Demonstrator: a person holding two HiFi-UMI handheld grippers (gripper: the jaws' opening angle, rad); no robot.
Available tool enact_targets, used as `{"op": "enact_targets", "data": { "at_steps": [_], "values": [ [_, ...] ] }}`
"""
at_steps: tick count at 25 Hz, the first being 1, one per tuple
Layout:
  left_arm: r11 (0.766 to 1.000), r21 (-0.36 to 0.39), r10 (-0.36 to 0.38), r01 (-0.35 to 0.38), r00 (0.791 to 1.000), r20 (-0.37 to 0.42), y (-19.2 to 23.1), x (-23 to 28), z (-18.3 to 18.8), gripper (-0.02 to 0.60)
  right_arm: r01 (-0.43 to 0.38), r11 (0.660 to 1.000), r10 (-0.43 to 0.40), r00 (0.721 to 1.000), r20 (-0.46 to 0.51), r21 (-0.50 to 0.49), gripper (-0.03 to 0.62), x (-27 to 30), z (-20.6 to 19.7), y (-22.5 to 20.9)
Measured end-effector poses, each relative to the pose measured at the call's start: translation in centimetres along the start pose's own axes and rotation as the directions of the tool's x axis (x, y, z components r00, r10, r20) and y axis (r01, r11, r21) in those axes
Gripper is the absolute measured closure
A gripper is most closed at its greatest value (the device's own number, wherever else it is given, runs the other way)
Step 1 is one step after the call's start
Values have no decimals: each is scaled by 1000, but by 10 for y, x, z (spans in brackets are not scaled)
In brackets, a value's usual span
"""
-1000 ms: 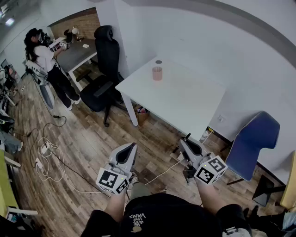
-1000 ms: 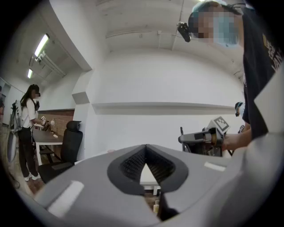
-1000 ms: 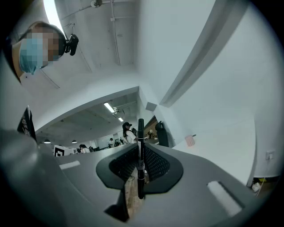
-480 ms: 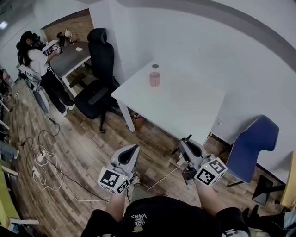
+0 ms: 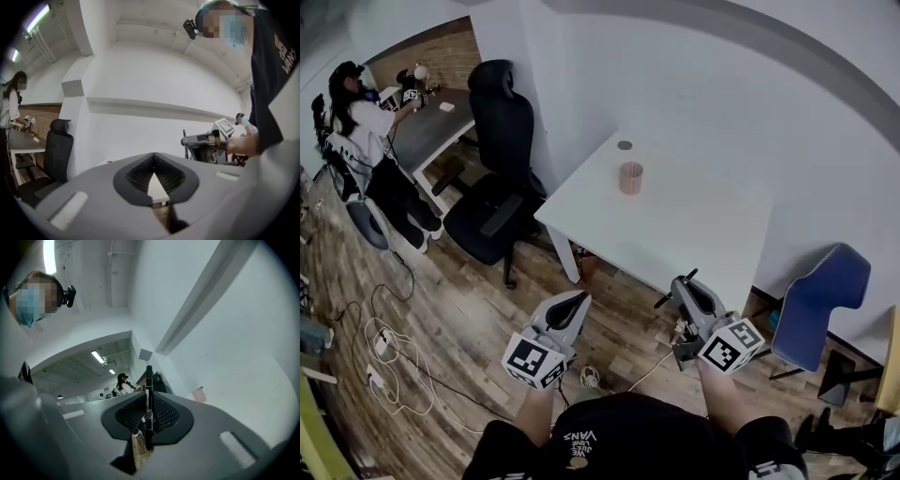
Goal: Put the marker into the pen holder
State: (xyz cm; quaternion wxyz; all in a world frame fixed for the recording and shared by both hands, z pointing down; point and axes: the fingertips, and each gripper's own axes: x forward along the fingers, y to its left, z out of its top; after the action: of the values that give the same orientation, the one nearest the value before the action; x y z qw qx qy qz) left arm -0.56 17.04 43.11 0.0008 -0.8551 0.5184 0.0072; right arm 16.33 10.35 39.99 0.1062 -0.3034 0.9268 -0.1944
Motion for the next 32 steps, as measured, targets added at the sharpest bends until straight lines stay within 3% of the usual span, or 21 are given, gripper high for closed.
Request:
{"op": "enact_targets", "data": {
  "at_steps": [6,14,19,32],
  "values": [
    [996,-24,-83,83,996,-41,66,-4,-7,529,78,997,-78,996,35,10,551,56,-8,4],
    [995,-24,-93,93,995,-36,122,12,-14,529,144,989,-145,988,54,8,551,101,-9,-12],
    [997,4,-72,72,996,-52,137,41,-20,529,149,989,-150,987,49,19,551,126,-5,-42],
    [999,-19,-35,34,999,-36,189,149,-24,529,97,995,-97,995,-17,28,551,224,8,-150]
  ]
}}
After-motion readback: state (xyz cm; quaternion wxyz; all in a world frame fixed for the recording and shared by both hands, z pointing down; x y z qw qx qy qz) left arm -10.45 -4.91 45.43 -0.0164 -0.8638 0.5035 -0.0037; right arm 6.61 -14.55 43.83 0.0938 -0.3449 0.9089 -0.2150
